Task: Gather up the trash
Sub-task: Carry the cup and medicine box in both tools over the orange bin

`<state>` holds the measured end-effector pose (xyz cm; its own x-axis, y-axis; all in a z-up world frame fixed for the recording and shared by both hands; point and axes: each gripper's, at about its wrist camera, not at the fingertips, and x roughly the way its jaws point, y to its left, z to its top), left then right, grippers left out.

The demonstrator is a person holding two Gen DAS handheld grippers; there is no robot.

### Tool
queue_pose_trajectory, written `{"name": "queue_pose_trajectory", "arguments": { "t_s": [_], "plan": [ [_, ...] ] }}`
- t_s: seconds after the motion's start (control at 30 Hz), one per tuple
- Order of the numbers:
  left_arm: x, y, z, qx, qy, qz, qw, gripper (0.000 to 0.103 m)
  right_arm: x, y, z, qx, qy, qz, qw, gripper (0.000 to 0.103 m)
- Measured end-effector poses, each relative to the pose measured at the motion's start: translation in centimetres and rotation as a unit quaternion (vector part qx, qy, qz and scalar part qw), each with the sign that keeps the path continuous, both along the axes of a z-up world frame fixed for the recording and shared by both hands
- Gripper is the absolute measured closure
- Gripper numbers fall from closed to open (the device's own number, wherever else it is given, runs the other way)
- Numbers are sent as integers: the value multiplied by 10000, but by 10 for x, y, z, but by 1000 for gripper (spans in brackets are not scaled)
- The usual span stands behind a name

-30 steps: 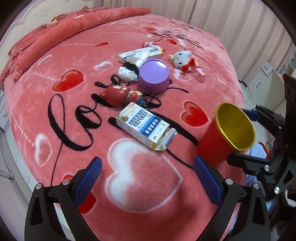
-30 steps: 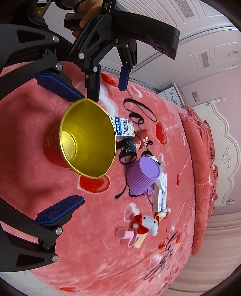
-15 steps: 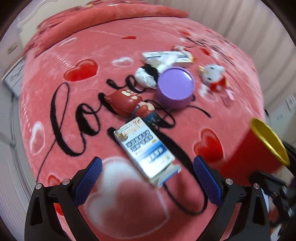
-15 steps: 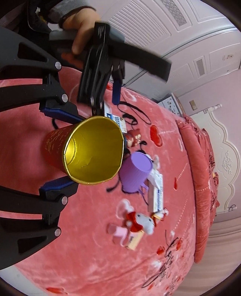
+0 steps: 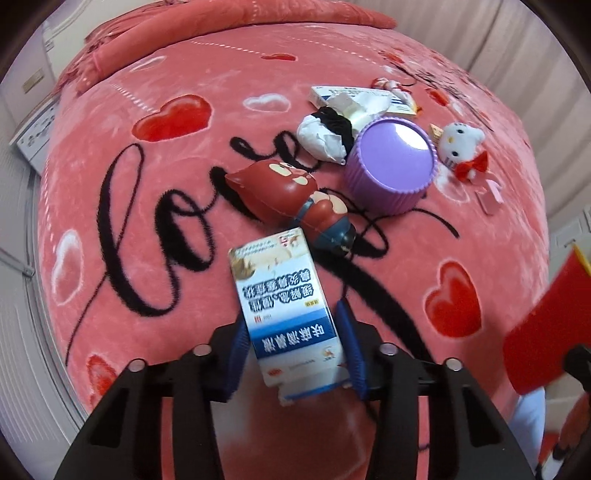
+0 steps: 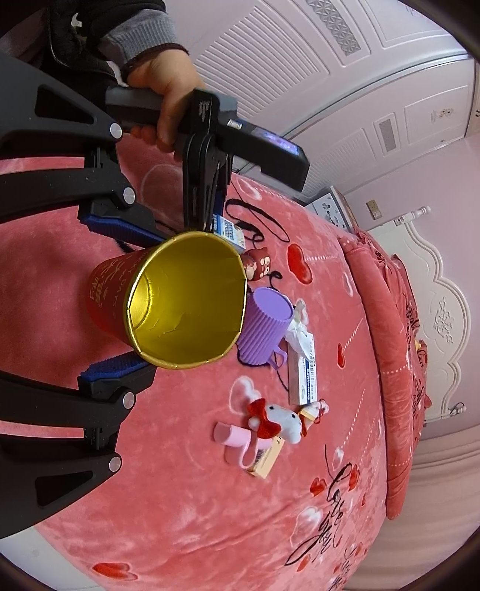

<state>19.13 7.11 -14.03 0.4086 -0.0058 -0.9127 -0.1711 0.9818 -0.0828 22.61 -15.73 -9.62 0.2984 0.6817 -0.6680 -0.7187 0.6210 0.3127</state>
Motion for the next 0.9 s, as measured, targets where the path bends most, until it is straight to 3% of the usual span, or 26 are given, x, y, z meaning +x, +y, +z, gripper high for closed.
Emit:
{"name": "queue_pose_trajectory", "arguments": {
  "t_s": [0.17,0.3,0.6,0.9],
  "plan": [
    [-17,0,12,-231,-161,-452,9986,59,-9,7,0,-51,-29,40,10000,50],
    [-32,-12,23,-120,-207,-1019,9945,59,-23,7,5,-109,-78,30,9999,50],
    [-77,-44,50,-100,-335,-2069,9777,59,-69,-9,17,-154,-120,-179,9996,50],
    [-127,-70,72,-26,-600,-2721,9604,59,-130,-27,32,-30,-156,-410,9990,50]
  ]
}}
